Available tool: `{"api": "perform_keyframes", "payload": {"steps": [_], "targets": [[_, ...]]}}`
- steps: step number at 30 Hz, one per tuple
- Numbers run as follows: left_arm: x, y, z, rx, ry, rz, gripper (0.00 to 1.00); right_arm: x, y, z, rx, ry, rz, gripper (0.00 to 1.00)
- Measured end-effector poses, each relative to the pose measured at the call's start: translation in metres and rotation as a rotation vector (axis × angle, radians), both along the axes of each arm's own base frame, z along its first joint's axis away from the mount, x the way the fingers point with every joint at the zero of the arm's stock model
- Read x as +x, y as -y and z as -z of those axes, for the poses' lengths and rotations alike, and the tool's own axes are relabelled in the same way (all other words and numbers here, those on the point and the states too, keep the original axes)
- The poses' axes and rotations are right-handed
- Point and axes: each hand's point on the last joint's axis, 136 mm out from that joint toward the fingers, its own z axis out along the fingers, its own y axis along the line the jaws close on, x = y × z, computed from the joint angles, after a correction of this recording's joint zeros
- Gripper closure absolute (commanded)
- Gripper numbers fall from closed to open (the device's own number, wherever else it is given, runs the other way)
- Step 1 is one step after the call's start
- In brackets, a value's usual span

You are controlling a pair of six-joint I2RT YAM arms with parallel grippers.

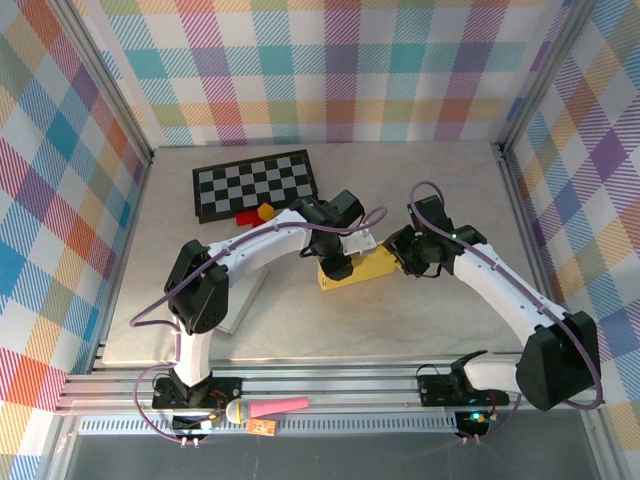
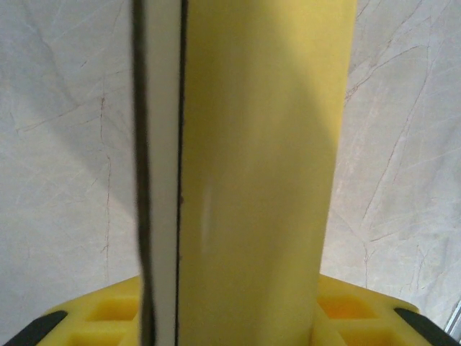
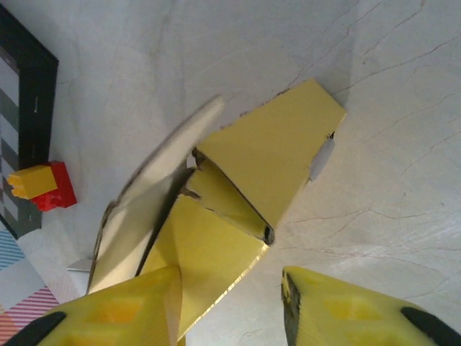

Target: Fold the paper box

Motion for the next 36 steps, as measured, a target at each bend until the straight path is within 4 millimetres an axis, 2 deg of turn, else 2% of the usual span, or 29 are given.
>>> {"api": "perform_keyframes", "payload": {"steps": [7, 12, 18, 21, 26, 29, 32, 36], "targets": [[0.000, -0.001, 0.004, 0.015, -0.011, -0.014, 0.59, 0.005, -0.003, 0.006, 0.004, -0.010, 0.005, 0.64], [0.001, -0.002, 0.005, 0.019, -0.008, -0.023, 0.62, 0.007, -0.004, 0.004, 0.005, -0.005, 0.005, 0.67], [0.003, -0.002, 0.005, 0.021, -0.001, -0.023, 0.67, 0.007, 0.000, -0.004, -0.035, 0.009, -0.036, 0.60], [0.003, -0.002, 0.005, 0.022, 0.001, -0.022, 0.69, 0.014, 0.007, -0.021, -0.077, 0.085, -0.115, 0.57], [0.003, -0.003, 0.004, 0.026, 0.006, -0.014, 0.69, 0.036, 0.036, -0.077, -0.196, 0.349, -0.296, 0.58], [0.000, -0.007, 0.004, 0.032, 0.008, -0.001, 0.69, 0.045, 0.051, -0.091, -0.234, 0.445, -0.409, 0.58], [-0.005, -0.012, 0.004, 0.038, 0.008, 0.007, 0.69, 0.051, 0.053, -0.083, -0.228, 0.463, -0.518, 0.57], [-0.011, -0.023, 0.003, 0.055, 0.015, 0.022, 0.68, 0.053, 0.030, -0.059, -0.124, 0.430, -0.657, 0.52]]}}
